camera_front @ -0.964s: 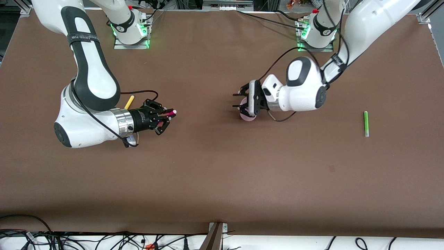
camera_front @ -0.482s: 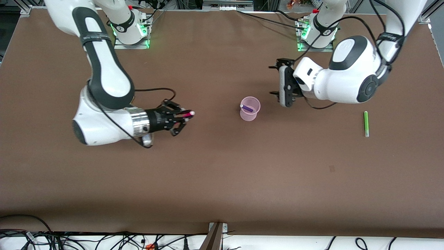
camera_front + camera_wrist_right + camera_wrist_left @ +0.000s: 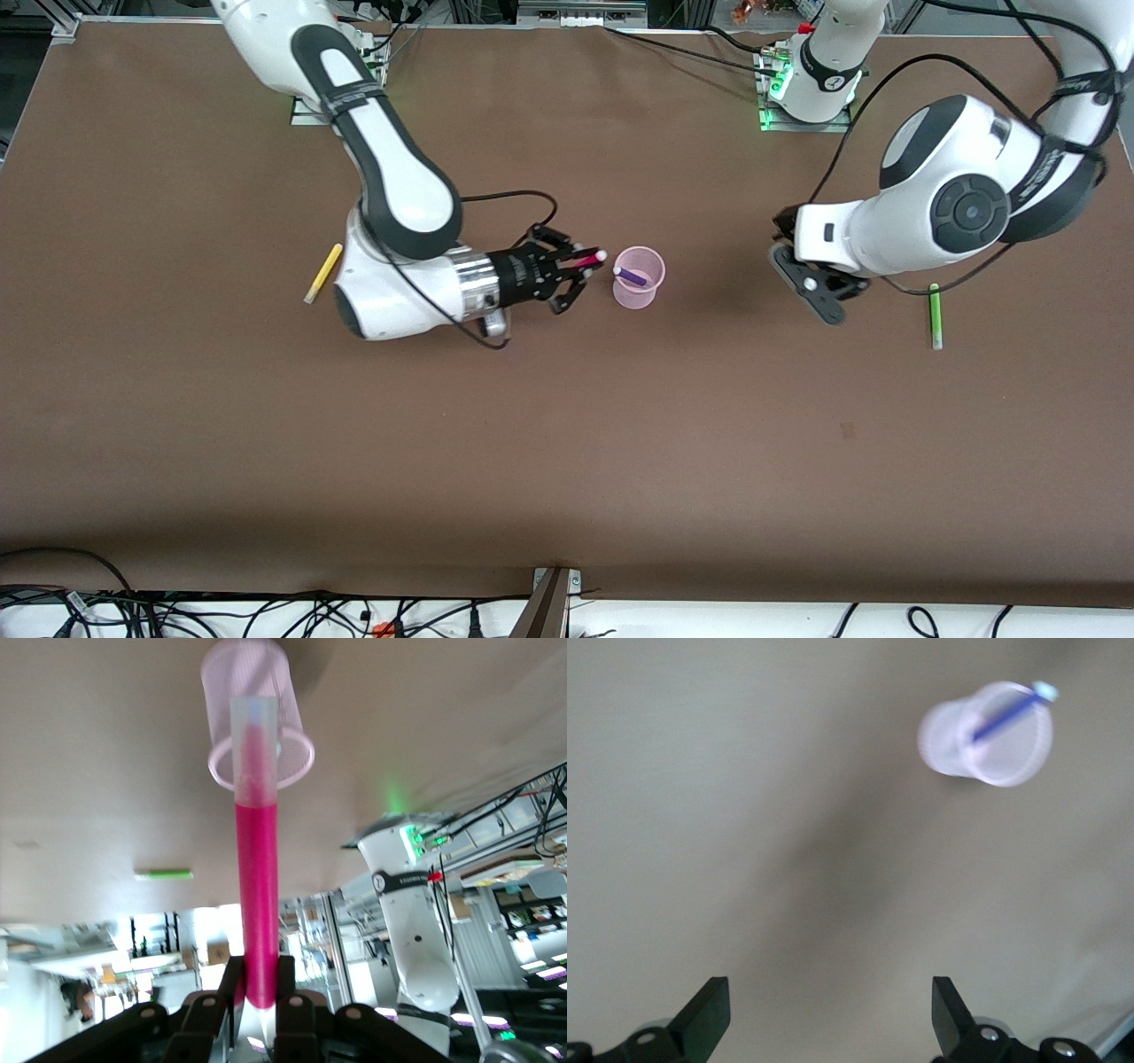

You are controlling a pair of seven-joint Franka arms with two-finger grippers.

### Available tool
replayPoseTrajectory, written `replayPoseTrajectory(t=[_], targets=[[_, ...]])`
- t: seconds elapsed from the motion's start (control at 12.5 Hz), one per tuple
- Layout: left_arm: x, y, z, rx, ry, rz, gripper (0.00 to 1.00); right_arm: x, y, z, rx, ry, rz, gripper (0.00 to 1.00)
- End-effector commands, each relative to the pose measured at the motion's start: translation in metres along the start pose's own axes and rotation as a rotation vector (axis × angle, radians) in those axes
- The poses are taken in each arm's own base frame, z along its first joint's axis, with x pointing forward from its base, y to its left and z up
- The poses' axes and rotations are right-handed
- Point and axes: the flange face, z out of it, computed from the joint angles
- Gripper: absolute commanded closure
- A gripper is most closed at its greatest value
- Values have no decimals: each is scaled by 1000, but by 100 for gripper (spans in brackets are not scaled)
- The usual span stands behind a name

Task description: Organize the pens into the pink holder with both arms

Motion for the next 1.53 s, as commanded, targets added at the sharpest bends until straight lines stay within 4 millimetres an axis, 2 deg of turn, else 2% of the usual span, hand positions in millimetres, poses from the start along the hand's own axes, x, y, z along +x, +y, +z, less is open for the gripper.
replayPoseTrajectory(t=[0.0, 0.08, 0.24, 0.32, 0.4, 0.56, 0.64, 0.72, 0.88, 1.04, 1.12, 1.2, 1.36, 1.45], targets=[[-17, -20, -85, 89, 43, -147, 0, 2, 1, 35, 30, -84, -75, 100], [-30, -24, -113, 112, 21, -164, 0, 4, 2, 54, 40, -89, -92, 100], [-55, -47, -138, 121, 26, -239, 0, 2, 7, 89, 69, -118, -164, 100], [-66, -51, -155, 181, 53, -305, 0, 3, 10, 102, 74, -144, -209, 100], [-62, -49, -154, 173, 54, -319, 0, 4, 15, 117, 65, -150, -237, 100], [-71, -71, -146, 160, 53, -377, 0, 5, 21, 137, 74, -124, -251, 100], [-78, -92, -142, 162, 62, -422, 0, 6, 25, 146, 72, -114, -249, 100], [-78, -99, -139, 147, 74, -440, 0, 16, 28, 149, 66, -106, -258, 100], [-85, -126, -128, 73, 109, -513, 0, 40, 38, 158, 50, -87, -290, 100], [-89, -132, -126, 4, 139, -571, 0, 47, 39, 158, 49, -82, -288, 100], [-100, -143, -124, -41, 157, -616, 0, 49, 37, 158, 49, -80, -287, 100], [-105, -140, -128, -64, 180, -639, 0, 51, 37, 158, 48, -80, -287, 100], [-115, -128, -132, 22, 227, -665, 0, 64, 36, 164, 45, -73, -322, 100], [-125, -132, -136, 62, 277, -688, 0, 73, 35, 165, 45, -67, -360, 85]])
